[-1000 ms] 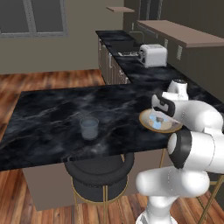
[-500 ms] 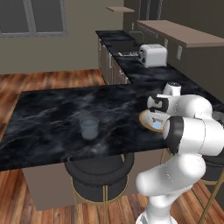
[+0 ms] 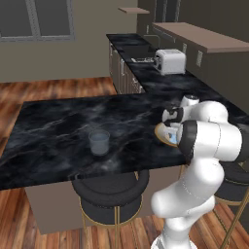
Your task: There are four ice cubes in the ice bowl. Place two ice cubes in each glass of water.
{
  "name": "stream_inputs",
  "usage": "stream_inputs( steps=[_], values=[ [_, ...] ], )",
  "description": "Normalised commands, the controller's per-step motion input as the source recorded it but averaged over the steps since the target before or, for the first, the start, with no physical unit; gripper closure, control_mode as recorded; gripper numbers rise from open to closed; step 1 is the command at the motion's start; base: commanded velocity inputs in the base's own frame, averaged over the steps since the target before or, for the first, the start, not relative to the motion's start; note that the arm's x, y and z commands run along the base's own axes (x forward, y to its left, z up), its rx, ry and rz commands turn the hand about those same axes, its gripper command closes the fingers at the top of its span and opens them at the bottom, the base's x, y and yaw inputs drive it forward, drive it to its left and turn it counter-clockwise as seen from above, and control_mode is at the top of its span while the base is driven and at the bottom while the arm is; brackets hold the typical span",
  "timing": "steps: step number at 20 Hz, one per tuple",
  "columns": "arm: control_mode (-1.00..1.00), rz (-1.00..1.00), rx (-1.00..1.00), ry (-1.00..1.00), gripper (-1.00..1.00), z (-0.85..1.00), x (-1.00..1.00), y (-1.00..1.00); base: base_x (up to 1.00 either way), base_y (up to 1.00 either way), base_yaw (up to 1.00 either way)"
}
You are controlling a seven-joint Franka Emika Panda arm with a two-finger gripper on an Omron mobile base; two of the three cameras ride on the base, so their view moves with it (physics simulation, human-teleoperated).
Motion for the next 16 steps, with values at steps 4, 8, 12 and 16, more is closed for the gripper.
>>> stream_inputs(
  steps=[4,8,12,16],
  values=[
    [-1.00,0.00,0.00,0.00,-1.00,-0.17,0.23,-0.03,0.00,0.00,0.00],
    [-1.00,0.00,0.00,0.00,-1.00,-0.22,0.24,-0.02,0.00,0.00,0.00],
    [-1.00,0.00,0.00,0.00,-1.00,-0.22,0.22,-0.06,0.00,0.00,0.00],
    [-1.00,0.00,0.00,0.00,-1.00,-0.20,0.18,-0.14,0.00,0.00,0.00]
  ],
)
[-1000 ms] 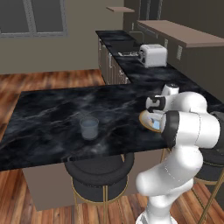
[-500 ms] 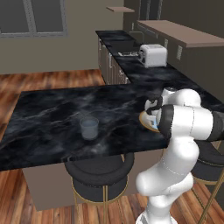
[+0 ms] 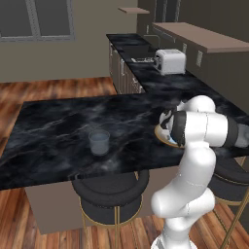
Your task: There are four ice cubes in the ice bowl. Place two ice cubes in each glass of water.
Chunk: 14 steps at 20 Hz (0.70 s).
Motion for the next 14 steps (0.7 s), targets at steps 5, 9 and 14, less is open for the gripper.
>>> stream_inputs(
  steps=[5,9,14],
  values=[
    [-1.00,0.00,0.00,0.00,-1.00,-0.18,0.25,-0.12,0.00,0.00,0.00],
    [-1.00,0.00,0.00,0.00,-1.00,-0.15,0.28,-0.07,0.00,0.00,0.00],
    [-1.00,0.00,0.00,0.00,-1.00,-0.15,0.12,0.00,0.00,0.00,0.00]
  ],
)
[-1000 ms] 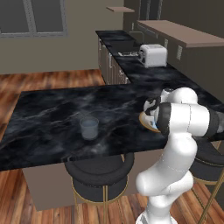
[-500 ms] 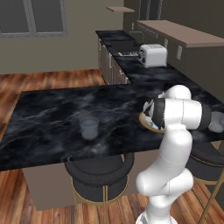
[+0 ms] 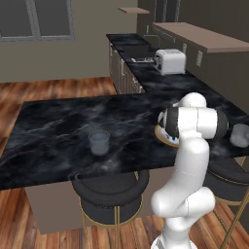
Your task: There are four ice cubes in the ice bowl. Place two ice cubes in each glass of water.
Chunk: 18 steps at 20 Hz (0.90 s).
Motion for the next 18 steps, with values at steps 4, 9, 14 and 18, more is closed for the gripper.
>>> stream_inputs(
  steps=[4,9,14,18],
  values=[
    [-1.00,-0.03,0.00,0.00,1.00,-0.21,-0.01,0.00,0.00,0.00,0.00],
    [-1.00,-0.05,0.00,0.02,1.00,-0.18,0.00,0.02,0.00,0.00,0.00],
    [-1.00,-0.07,0.00,0.05,1.00,-0.15,0.00,0.12,0.00,0.00,0.00],
    [-1.00,-0.09,0.00,0.03,1.00,0.11,-0.08,0.02,0.00,0.00,0.00]
  ],
)
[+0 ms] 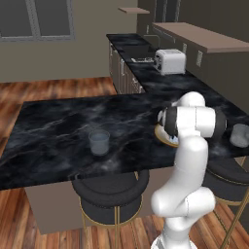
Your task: There are four ice cubes in the ice bowl. Place two ice cubes in each glass of water.
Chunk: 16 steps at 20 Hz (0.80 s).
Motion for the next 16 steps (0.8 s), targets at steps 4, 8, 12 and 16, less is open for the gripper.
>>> stream_inputs(
  steps=[4,8,12,16],
  values=[
    [-1.00,-0.04,0.00,0.00,1.00,0.78,-0.26,-0.07,0.00,0.00,0.00],
    [-1.00,-0.02,0.00,0.00,1.00,0.81,-0.32,-0.04,0.00,0.00,0.00],
    [-1.00,0.12,0.00,-0.04,1.00,0.64,-0.36,0.00,0.00,0.00,0.00],
    [-1.00,0.34,0.00,-0.01,1.00,0.64,-0.21,0.11,0.00,0.00,0.00]
  ],
)
